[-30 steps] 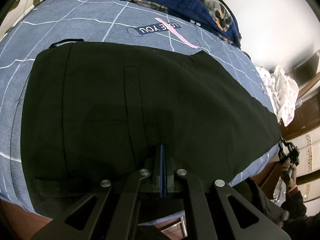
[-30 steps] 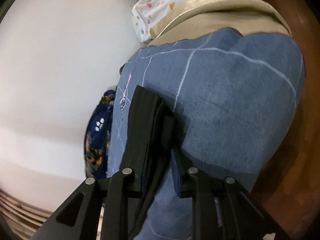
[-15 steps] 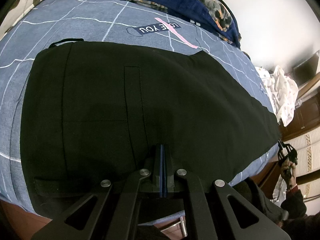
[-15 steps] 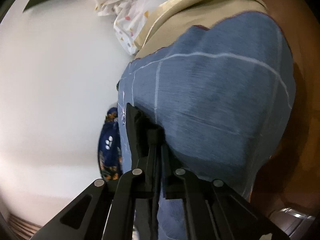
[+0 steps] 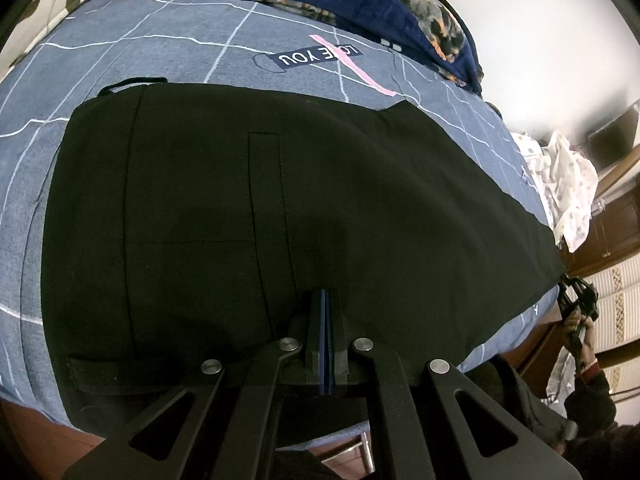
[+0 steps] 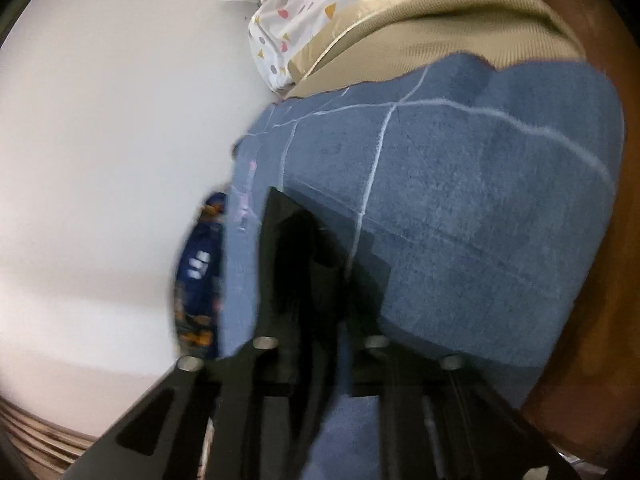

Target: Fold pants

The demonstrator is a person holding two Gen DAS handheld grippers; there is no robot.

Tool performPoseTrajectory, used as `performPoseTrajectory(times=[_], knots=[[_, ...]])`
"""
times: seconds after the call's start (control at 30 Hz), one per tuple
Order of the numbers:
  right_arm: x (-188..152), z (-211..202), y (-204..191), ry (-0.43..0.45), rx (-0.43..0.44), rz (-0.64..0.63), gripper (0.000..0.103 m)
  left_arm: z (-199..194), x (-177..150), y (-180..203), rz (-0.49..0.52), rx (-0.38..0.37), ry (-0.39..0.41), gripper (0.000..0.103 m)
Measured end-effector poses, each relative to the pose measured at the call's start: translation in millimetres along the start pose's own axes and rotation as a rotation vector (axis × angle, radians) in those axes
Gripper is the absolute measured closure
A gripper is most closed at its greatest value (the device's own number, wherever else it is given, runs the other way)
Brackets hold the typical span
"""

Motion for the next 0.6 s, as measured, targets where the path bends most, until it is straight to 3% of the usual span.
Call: performPoseTrajectory(times=[0.17,0.27,0.47,0.53,0.57,0.6], knots=[[11,-4,-25,0.028,-0.131,-0.195,0.100,1,1,2,0.018,0.014,-0.014,0.101],[33,-5,-13,0.052,-0.163,-0.165,0.100,1,1,2,0.020,0.010,-0.011,0.101],[33,-11,9,0.043,-0.039,-0.085,0.100,2,1,-3,-0.024,-0.018,-0.001,0.101],[42,-22,22,0.112,-0.013,-0.002,0.100,2,1,-1,-0.014,-0.011,-0.009,0.101],[46,-30,24,0.153,0.007,0.023,0.093,2,2,-1,-0.008,-0.007,-0.012,0.101],[49,-42,27,0.194,0.035,0.056,0.093,2,2,0,-0.004,-0.003,-0.012,0.101]])
Point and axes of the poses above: each gripper's, at about its wrist camera, not at the fingertips, and z roughly the way its jaws point, y to its right, x to its top, the point moved 5 cm from there along z, roughly the way its jaws point, and after that the axes turned 8 degrees about y, right-handed, at the moved point
